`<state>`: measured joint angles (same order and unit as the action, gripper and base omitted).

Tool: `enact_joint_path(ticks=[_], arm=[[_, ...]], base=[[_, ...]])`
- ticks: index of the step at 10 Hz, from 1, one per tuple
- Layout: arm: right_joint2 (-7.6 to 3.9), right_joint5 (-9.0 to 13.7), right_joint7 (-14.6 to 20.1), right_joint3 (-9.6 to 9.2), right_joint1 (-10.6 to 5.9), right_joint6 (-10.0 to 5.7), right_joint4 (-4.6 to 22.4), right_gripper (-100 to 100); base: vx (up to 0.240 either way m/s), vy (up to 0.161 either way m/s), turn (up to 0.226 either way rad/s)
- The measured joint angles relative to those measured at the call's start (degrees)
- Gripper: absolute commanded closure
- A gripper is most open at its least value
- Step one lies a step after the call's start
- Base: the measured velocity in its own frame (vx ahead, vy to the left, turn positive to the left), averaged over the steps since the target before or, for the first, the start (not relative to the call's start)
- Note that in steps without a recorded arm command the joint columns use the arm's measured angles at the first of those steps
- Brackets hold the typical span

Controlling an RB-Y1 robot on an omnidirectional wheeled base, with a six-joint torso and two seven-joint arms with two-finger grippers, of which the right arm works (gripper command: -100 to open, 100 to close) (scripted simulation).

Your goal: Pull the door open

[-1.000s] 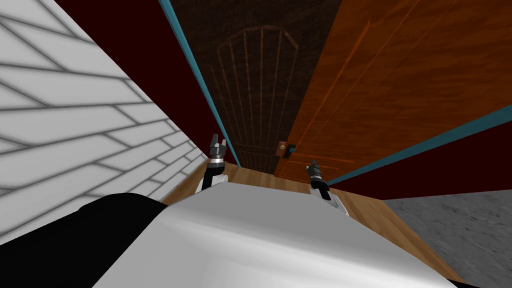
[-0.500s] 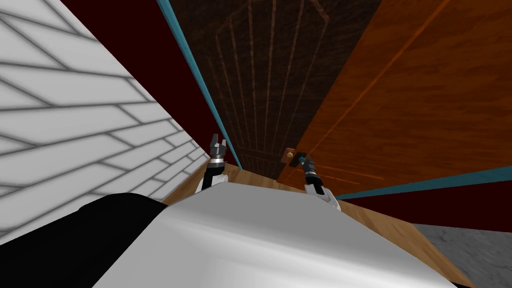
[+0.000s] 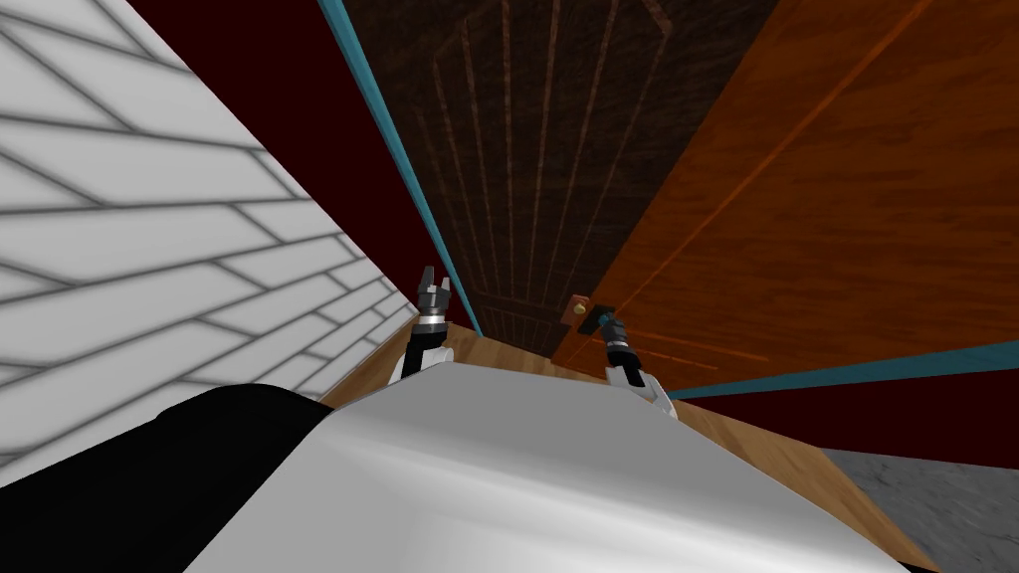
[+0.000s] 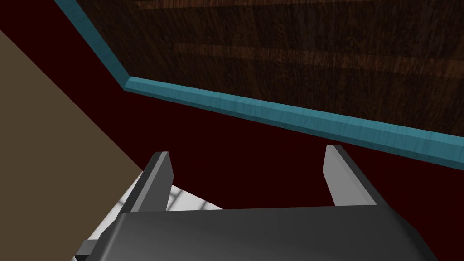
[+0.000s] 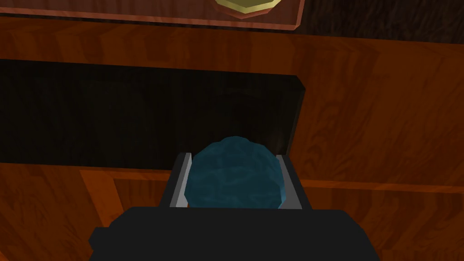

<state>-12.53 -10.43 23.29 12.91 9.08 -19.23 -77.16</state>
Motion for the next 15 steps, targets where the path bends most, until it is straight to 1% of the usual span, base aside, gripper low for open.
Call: enact_joint_path(ticks=[2,4,5,6,7,8,10,11,12,13,14,15], arm=[[0.04,0.0,0.0,-0.04,0.09,0.03,0.1,100],[-0.59,0.1,0.2,0.63,0.44,-0.39,0.5,100],[-1.38,0.3,0.6,1.04,1.47,-0.05,0.3,100],[-1.35,0.3,0.6,1.39,2.00,0.01,0.6,-100],[-1.23,0.1,0.7,0.98,2.14,-0.28,0.4,-100],[-1.24,0.0,1.2,0.20,2.73,-0.34,-0.8,-100],[-1.40,-0.3,2.1,-1.15,3.03,-1.22,-1.4,-100],[-1.52,-0.4,2.6,-1.82,3.45,-1.45,-2.2,-100],[-1.64,-0.5,3.0,-2.34,3.45,-2.01,-2.1,-100],[-1.64,-0.5,3.1,-2.41,3.45,-2.18,-2.1,-100],[-1.90,-0.3,2.9,-1.54,3.44,-1.91,-1.2,-100],[-2.34,0.0,2.6,-0.45,3.44,-1.81,0.1,-100]], base=[[-0.050,-0.025,-0.039],[-0.182,-0.051,-0.082],[-0.212,-0.067,-0.052],[-0.209,0.003,0.090],[-0.192,0.069,0.093],[-0.183,0.061,0.060],[-0.173,0.057,0.066],[-0.168,0.060,0.069],[-0.071,0.029,0.007],[-0.001,-0.065,-0.235],[0.024,-0.138,-0.142],[0.111,-0.133,0.003]])
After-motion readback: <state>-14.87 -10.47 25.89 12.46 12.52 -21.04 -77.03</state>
